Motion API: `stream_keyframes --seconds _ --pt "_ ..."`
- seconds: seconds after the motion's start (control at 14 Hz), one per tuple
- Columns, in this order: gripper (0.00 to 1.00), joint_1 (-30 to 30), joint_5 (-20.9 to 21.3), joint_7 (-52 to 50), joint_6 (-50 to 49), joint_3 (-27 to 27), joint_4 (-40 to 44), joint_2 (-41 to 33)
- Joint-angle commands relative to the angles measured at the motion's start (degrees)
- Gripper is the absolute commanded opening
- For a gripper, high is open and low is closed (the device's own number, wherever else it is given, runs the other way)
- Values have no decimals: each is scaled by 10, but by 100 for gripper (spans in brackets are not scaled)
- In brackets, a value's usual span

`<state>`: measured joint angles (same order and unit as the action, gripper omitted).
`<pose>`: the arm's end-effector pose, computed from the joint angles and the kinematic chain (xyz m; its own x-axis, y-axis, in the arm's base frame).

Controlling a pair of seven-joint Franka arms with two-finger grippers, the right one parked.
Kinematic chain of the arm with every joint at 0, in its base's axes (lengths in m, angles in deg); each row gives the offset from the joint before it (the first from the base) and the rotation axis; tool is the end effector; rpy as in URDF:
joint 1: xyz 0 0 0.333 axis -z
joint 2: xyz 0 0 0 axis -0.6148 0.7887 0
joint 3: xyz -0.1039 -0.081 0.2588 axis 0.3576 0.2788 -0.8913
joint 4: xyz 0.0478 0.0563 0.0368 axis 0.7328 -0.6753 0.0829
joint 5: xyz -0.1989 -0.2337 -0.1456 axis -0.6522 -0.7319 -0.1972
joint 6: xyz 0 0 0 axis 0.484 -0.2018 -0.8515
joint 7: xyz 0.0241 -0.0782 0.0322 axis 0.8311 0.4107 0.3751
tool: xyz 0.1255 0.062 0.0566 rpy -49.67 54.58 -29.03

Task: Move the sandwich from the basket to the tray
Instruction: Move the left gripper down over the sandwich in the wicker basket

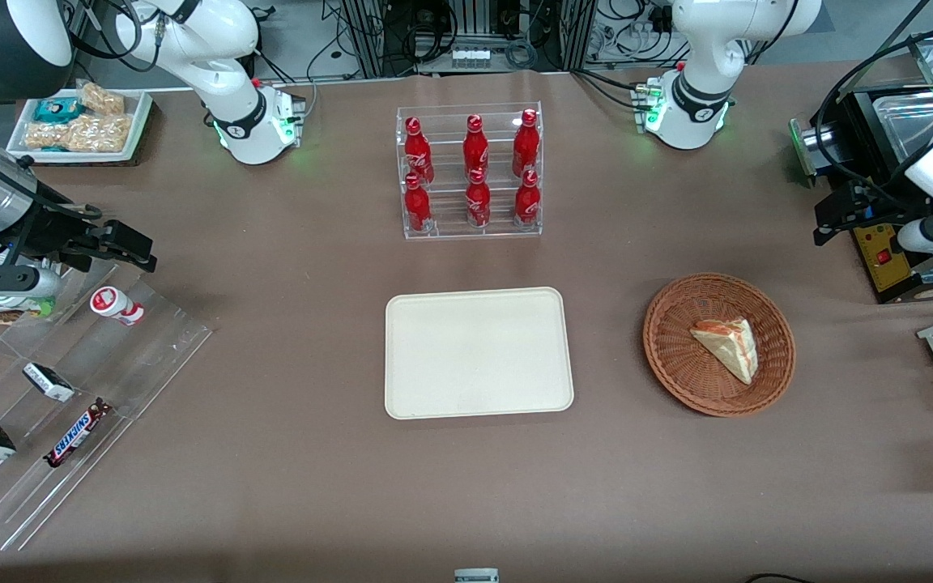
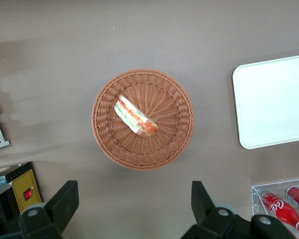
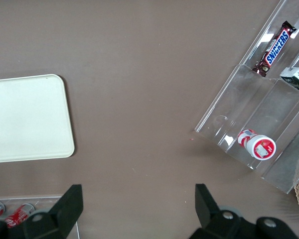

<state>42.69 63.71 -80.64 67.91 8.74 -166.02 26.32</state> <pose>0.4990 -0.0296 0.5543 0.9921 -0.1238 0.0182 -0.1242 -0.9920 0.0241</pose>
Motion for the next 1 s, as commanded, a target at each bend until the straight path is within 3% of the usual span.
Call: stream_keyframes --seconds 0.0,0.93 --pt "100 -8 -10 8 -17 7 14 15" --pt "100 -4 1 7 -7 10 -14 29"
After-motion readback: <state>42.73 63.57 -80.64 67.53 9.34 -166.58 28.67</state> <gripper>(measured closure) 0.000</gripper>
